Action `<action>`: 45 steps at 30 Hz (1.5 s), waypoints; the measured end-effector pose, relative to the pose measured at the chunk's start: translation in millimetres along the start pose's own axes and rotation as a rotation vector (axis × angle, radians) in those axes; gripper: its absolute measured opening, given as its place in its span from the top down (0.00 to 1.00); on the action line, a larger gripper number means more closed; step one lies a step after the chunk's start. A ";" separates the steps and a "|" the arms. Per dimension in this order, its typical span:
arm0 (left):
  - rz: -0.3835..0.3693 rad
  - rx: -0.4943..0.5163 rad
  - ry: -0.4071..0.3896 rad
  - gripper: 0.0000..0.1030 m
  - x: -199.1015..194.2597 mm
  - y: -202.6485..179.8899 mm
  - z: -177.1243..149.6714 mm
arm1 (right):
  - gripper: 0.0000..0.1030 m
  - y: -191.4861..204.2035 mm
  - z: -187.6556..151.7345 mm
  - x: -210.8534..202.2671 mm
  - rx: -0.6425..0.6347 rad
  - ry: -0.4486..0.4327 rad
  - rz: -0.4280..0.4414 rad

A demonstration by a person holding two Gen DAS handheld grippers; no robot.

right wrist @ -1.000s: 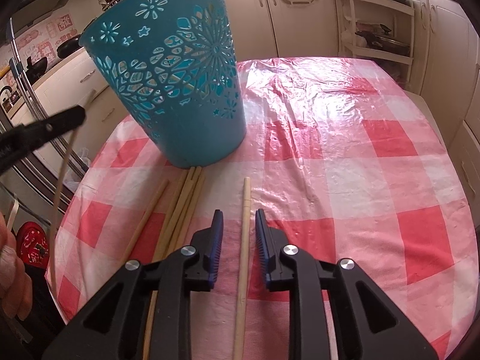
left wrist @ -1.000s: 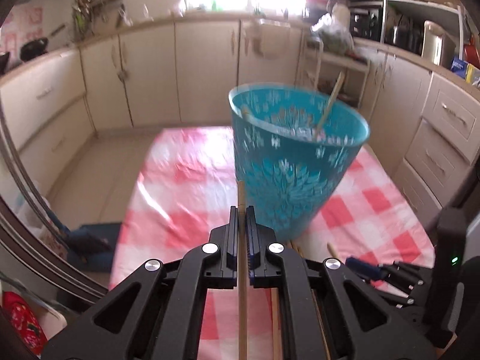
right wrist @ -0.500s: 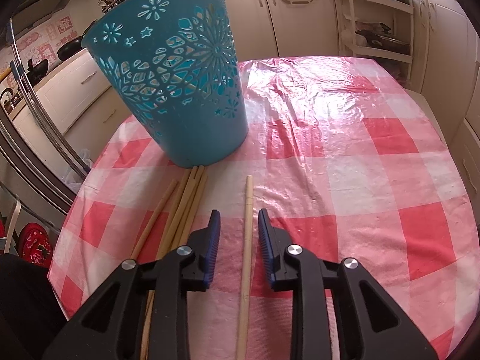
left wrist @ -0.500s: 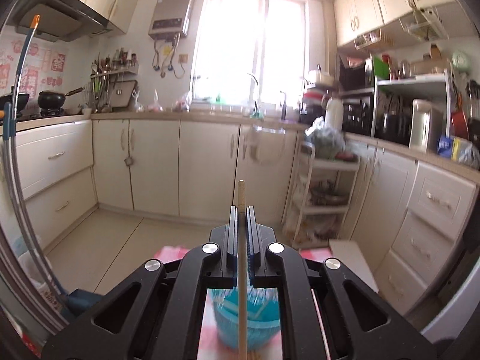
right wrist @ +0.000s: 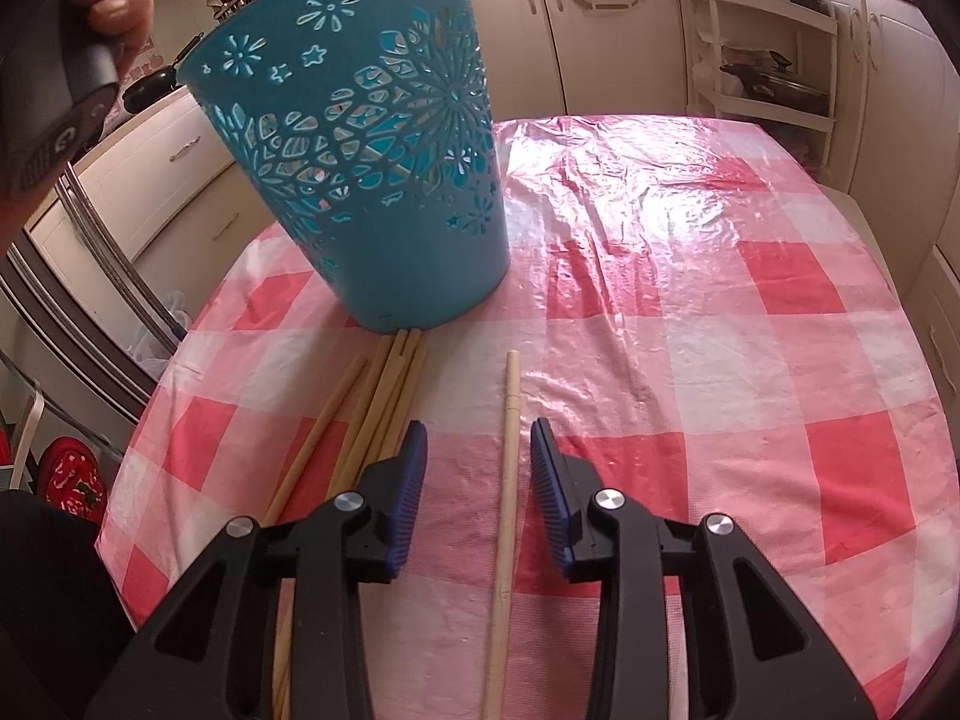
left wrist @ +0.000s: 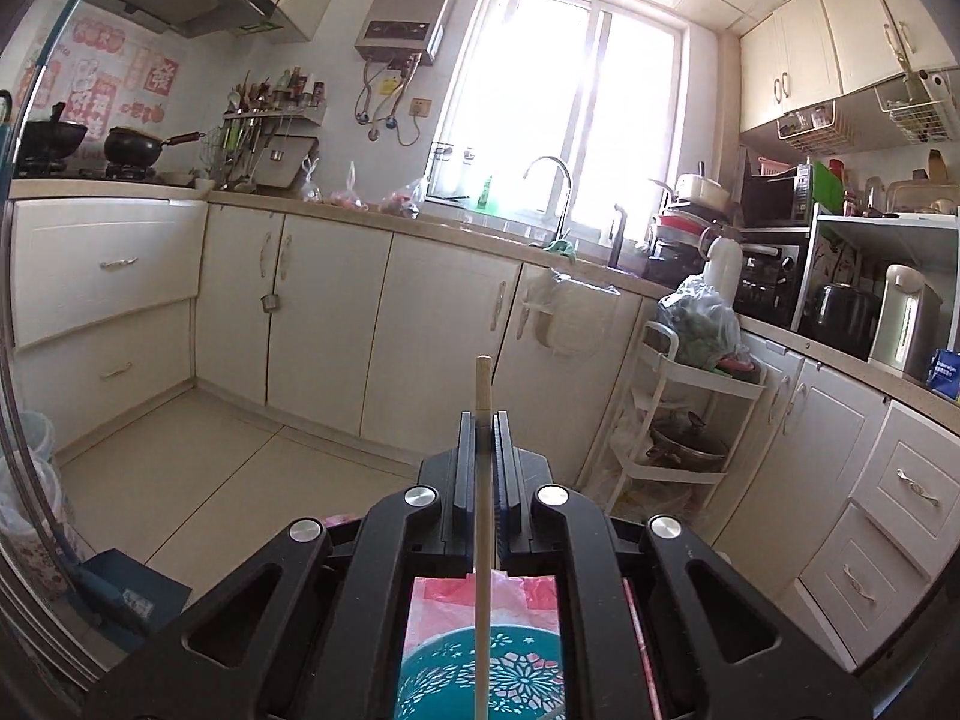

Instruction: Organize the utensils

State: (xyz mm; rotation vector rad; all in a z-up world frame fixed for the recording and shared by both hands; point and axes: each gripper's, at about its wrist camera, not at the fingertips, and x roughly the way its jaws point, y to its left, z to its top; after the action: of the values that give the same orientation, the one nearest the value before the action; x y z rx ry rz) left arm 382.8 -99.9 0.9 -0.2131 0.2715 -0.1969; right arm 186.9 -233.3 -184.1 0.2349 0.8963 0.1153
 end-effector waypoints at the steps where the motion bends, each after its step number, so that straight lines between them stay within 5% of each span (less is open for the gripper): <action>1: 0.004 0.001 0.009 0.95 2.4 1.7 -4.6 | 0.65 0.3 0.1 0.2 -0.001 0.000 -0.001; 9: 0.053 0.087 0.117 0.92 1.7 8.6 -39.6 | 0.65 0.3 0.3 0.3 0.000 0.001 0.002; 11: 0.074 0.115 0.145 0.78 -7.9 13.7 -42.7 | 0.65 -0.8 0.8 0.9 0.005 0.003 0.009; 13: 0.107 0.125 0.144 0.43 -22.8 20.5 -41.2 | 0.65 -1.0 1.1 0.5 0.005 0.007 0.010; 16: 0.156 0.116 0.101 0.22 -57.8 38.0 -34.7 | 0.65 -2.4 1.3 -0.8 0.001 0.009 0.007; 19: 0.195 0.094 0.047 0.10 -90.2 60.3 -33.4 | 0.69 -3.4 1.7 -1.2 -0.005 0.013 -0.004; 23: 0.260 0.067 0.082 0.08 -91.2 87.3 -44.4 | 0.78 1.4 1.6 0.9 -0.056 0.015 -0.066; 30: 0.271 0.093 0.150 0.08 -80.1 98.1 -47.1 | 0.94 17.4 -1.7 0.0 -0.185 0.032 -0.182; 37: 0.265 0.045 0.223 0.08 -68.4 109.0 -50.4 | 0.94 0.5 29.3 -73.6 -0.034 -0.109 0.046; 45: 0.271 0.012 0.257 0.08 -61.5 115.1 -55.2 | 0.94 29.7 111.7 -144.2 0.020 -0.373 0.228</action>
State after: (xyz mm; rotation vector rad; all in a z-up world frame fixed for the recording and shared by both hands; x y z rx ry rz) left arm 327.7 14.0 -63.1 -0.1370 0.5499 0.0434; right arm 185.0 -250.1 -0.1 0.3642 0.4977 0.2649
